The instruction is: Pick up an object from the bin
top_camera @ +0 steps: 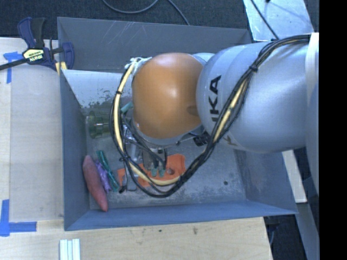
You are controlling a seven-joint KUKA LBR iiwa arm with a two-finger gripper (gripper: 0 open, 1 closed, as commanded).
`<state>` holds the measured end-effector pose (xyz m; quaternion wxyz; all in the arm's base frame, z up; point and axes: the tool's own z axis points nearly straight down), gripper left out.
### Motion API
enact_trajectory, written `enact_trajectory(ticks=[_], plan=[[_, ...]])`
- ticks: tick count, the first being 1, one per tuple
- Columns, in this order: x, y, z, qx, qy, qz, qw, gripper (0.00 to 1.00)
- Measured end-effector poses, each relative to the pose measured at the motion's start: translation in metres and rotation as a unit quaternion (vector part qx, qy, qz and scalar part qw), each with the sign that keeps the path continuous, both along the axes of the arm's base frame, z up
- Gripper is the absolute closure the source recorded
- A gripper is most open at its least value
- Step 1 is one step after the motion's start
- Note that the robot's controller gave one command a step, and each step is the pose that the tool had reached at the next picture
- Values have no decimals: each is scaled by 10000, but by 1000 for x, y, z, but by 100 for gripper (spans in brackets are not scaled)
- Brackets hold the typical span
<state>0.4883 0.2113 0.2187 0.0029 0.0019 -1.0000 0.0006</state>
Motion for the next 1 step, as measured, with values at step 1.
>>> enact_trajectory(ticks=[1], plan=[[2, -1, 5, 11, -42, -19, 10000, 0]])
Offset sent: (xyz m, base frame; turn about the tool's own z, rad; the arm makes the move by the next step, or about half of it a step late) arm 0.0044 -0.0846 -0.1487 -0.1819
